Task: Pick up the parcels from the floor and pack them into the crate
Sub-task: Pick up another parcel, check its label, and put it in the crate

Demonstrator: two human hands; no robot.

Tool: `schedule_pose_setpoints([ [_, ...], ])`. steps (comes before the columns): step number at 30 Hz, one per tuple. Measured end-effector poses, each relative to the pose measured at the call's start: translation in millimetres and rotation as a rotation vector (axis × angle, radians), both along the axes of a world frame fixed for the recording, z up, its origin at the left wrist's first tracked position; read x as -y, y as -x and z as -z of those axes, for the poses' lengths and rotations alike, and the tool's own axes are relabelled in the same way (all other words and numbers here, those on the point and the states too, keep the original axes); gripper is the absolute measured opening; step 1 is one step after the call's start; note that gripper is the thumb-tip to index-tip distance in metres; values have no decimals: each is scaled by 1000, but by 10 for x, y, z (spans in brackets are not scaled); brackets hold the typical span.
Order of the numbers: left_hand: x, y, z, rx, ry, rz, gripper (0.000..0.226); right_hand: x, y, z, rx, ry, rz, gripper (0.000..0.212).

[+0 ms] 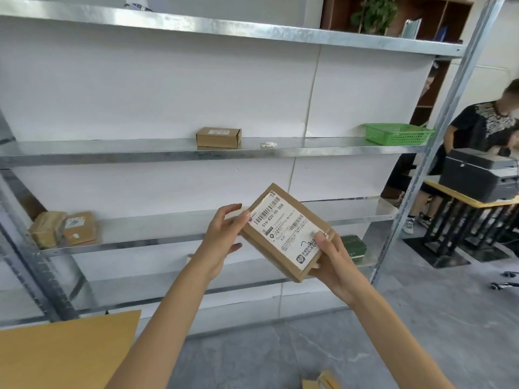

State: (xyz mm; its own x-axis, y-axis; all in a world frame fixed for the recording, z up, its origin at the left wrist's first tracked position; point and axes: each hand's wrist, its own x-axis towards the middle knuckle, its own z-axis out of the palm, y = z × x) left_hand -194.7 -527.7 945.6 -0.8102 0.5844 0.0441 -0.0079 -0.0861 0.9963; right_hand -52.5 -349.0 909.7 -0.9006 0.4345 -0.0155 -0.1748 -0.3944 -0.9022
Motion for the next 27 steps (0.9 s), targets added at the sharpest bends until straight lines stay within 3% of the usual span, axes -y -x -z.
schedule_pose_setpoints([
  [2, 17, -262, 57, 85, 2, -60, 64, 184, -146, 30, -31, 86, 37, 63],
  [5, 36, -800, 236, 135, 15, 29, 95, 446, -369, 75, -69, 215, 103, 61],
  [10, 178, -1547, 408, 29, -63, 80, 60, 727, -823, 225, 19, 96, 93, 59],
  [18, 894, -2028, 266, -76, -42, -21, 51, 1108, -1379, 204, 92, -232, -70, 39],
  [25, 1715, -2243, 242, -155, 0, -152, 40, 1782, -1567, 102, -11, -236, -193, 37],
  [27, 2003, -2296, 259, -150, 25, -187, 49, 2019, -1604, 86, -27, -230, -209, 39],
])
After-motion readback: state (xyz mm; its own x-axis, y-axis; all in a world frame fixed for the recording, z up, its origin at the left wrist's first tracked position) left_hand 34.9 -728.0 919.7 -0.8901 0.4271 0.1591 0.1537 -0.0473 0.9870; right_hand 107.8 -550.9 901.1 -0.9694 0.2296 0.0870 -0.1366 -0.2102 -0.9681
